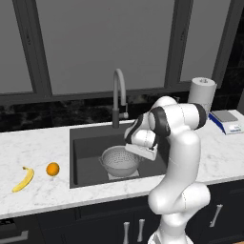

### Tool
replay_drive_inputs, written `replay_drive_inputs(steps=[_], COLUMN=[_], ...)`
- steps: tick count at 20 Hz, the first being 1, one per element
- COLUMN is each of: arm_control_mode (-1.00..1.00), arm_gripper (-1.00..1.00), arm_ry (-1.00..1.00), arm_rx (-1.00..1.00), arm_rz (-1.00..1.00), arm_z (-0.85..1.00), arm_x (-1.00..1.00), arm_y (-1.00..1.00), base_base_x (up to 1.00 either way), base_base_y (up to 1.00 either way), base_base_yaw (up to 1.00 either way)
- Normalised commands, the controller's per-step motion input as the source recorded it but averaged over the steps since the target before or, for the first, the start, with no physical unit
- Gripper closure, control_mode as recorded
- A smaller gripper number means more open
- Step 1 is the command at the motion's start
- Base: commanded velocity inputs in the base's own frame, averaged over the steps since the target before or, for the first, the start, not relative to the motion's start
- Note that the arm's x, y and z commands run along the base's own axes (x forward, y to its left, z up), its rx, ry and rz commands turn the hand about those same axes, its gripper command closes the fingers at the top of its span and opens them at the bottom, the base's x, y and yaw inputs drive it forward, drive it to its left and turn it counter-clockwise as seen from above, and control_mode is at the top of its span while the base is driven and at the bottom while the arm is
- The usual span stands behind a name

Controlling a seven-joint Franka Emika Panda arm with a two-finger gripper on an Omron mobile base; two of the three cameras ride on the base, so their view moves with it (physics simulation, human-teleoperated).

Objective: Put the colander in the sink, put the banana, orange in the colander, and turn on the sink faucet and pour water over the colander.

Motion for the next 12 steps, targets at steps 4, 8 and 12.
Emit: replay_drive_inputs(steps=[4, 8, 12], arm_control_mode=[-1.00, -1.00, -1.00], arm_gripper=[1.00, 1.00, 1.00], arm_ry=[-0.03, 0.00, 0.00], arm_rx=[-0.05, -0.02, -0.02], arm_rz=[-0.01, 0.00, 0.00], arm_z=[-0.05, -0.01, 0.00], arm_x=[0.00, -0.03, 0.00], arm_y=[0.00, -0.15, -0.07], base_base_x=[0.00, 0.00, 0.00], base_base_y=[0.00, 0.00, 0.00], base_base_yaw=[0.00, 0.00, 0.00])
